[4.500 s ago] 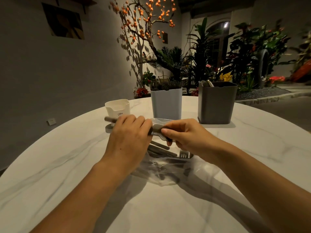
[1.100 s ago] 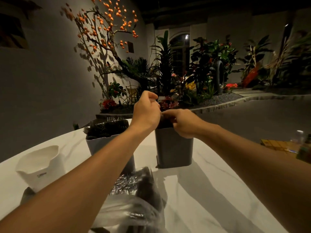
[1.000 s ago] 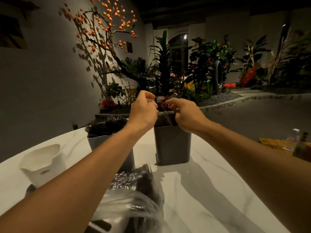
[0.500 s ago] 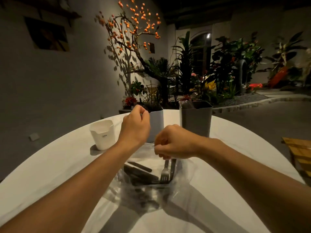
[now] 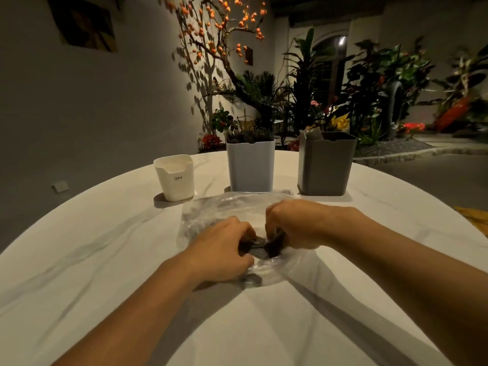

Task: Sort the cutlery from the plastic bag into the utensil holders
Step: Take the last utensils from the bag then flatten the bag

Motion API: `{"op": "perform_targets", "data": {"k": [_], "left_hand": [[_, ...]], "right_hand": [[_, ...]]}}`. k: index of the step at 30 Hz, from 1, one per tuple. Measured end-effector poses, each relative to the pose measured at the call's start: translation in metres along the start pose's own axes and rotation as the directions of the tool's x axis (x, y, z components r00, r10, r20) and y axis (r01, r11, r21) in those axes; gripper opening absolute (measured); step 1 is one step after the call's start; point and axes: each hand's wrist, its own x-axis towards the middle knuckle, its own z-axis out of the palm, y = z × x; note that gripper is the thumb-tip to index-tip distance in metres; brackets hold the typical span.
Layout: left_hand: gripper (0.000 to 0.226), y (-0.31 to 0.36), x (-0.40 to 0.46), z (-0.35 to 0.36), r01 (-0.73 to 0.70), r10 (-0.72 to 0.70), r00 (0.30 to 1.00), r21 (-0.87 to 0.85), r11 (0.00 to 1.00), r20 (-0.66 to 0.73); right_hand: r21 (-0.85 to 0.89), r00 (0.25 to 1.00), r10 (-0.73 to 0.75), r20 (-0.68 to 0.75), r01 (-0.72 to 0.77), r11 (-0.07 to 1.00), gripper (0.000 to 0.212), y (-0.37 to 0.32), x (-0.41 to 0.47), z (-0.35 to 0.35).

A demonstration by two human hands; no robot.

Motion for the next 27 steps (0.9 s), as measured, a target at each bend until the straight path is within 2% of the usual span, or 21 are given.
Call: {"op": "perform_targets", "data": {"k": [2,7,11,17,21,25,27], "left_hand": [[0.037,-0.005,-0.001,-0.004,-0.012,0.012,1.000,0.024,1.000,0.003],[0.034,-0.012,-0.002,-0.010,-0.030,0.032,0.999,0.117,0.993,-0.015],[0.042,-0.015,-0.004,-0.010,-0.028,0.032,0.999,0.086,0.996,-0.040],[0.046,-0.010,-0.012,-0.009,-0.072,0.056,0.988,-0.106,0.992,-0.146],[0.049,-0.001,-0.012,-0.004,-0.115,0.042,0.959,-0.251,0.961,-0.280],[0.032,0.003,-0.008,0.000,-0.123,-0.017,0.960,-0.478,0.870,-0.278],[0.020,0.002,-0.007,0.002,-0.136,-0.031,0.961,-0.565,0.813,-0.276]], "right_hand": [[0.026,0.998,0.012,-0.059,-0.011,1.000,0.029,0.002,0.005,0.002],[0.061,0.985,-0.012,-0.172,0.023,0.998,0.033,-0.005,0.005,0.020],[0.029,0.944,-0.078,-0.322,0.092,0.995,0.033,-0.006,-0.006,0.020],[-0.006,0.873,-0.132,-0.469,0.146,0.989,0.035,-0.011,-0.012,0.020],[0.059,0.770,-0.129,-0.625,0.211,0.976,0.038,-0.021,-0.013,0.020],[0.126,0.679,-0.126,-0.723,0.309,0.943,0.042,-0.040,-0.015,0.020],[0.192,0.641,-0.096,-0.761,0.365,0.911,0.038,-0.048,-0.015,0.020]]}}
